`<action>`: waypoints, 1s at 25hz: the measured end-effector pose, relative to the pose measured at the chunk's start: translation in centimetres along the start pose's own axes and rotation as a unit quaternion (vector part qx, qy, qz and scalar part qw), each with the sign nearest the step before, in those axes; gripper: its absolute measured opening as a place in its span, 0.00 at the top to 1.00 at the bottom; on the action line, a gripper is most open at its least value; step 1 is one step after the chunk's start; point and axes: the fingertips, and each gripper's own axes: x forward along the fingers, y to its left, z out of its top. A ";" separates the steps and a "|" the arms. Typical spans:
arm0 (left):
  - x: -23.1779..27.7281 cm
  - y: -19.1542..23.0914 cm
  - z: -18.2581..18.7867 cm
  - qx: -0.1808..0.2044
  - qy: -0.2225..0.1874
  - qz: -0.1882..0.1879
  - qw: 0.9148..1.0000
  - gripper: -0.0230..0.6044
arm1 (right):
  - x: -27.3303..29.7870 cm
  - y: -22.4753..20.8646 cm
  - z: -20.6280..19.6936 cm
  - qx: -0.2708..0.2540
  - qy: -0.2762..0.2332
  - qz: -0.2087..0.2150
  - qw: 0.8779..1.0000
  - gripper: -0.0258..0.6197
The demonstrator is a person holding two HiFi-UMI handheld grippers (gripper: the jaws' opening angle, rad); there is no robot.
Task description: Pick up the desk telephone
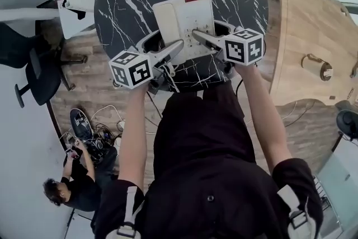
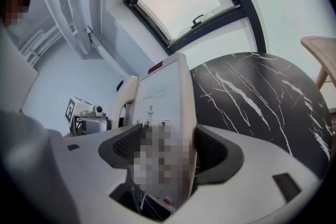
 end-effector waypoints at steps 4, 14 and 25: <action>-1.0 -0.6 2.5 0.007 -0.024 -0.005 1.000 0.35 | -0.4 1.4 2.1 -0.008 -0.020 0.000 1.000 0.46; -3.5 -1.8 7.3 0.047 -0.062 0.001 0.997 0.35 | -0.7 4.7 6.8 -0.044 -0.055 0.004 0.998 0.46; -4.4 -3.5 9.1 0.076 -0.081 -0.003 0.994 0.35 | -2.1 6.2 8.6 -0.068 -0.084 0.006 0.994 0.46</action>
